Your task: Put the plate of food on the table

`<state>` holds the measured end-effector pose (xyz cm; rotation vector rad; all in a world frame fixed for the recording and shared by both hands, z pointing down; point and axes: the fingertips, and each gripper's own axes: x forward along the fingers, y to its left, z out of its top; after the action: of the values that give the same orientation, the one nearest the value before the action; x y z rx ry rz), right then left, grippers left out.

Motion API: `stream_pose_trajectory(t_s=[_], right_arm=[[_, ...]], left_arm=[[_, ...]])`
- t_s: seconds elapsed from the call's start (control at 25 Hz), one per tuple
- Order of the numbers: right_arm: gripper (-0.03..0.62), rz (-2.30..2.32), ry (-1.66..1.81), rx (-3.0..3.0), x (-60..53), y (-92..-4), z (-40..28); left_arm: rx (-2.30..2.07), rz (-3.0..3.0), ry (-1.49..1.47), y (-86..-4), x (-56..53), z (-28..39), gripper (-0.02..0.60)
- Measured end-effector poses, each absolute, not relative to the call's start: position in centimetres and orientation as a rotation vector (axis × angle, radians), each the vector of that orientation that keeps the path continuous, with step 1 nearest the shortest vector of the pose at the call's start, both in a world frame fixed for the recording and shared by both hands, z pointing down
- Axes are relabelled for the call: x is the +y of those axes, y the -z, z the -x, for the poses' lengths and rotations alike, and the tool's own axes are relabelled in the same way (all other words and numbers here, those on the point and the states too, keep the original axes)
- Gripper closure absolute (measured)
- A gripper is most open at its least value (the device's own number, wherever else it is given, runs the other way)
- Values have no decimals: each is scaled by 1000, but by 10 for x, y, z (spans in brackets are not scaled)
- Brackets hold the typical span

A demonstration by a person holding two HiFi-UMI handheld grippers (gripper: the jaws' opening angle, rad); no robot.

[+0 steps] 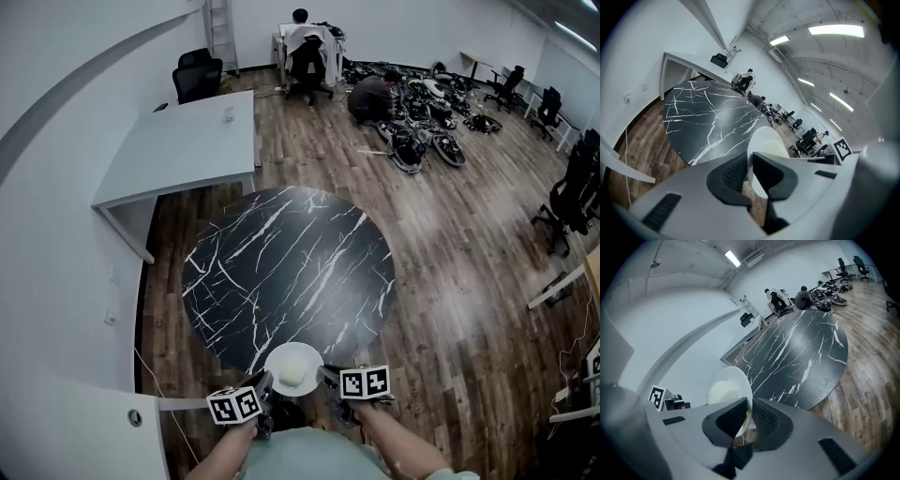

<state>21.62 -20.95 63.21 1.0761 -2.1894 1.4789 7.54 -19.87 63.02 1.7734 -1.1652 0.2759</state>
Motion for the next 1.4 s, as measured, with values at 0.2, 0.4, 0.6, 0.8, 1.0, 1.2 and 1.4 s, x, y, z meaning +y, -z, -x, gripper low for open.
stream_pose_trajectory(t_s=[0.2,0.4,0.6,0.8,1.0,1.2,1.4], right_arm=[[554,-1114,-1498,-2170,-241,-637,-216],[554,-1144,-1506,-2148,-271,-642,-214],[554,-1164,-1517,-2115,-299,-649,-211],[554,-1178,-1554,-2070,-321,-665,-207],[554,-1183,-1575,-2037,-342,-684,-200],[554,-1187,-1583,-2001,-360,-699,-195],[553,-1194,-1583,-1979,-375,-709,-193]], left_arm=[[-1139,-1798,-310,-633,-236,-75,538],[-1114,-1803,-334,-640,-268,-73,538],[-1092,-1806,-359,-648,-298,-71,538],[-1070,-1783,-376,-665,-323,-66,538],[-1060,-1773,-407,-681,-345,-60,538],[-1046,-1762,-433,-696,-363,-54,538],[-1031,-1752,-449,-707,-378,-52,538]])
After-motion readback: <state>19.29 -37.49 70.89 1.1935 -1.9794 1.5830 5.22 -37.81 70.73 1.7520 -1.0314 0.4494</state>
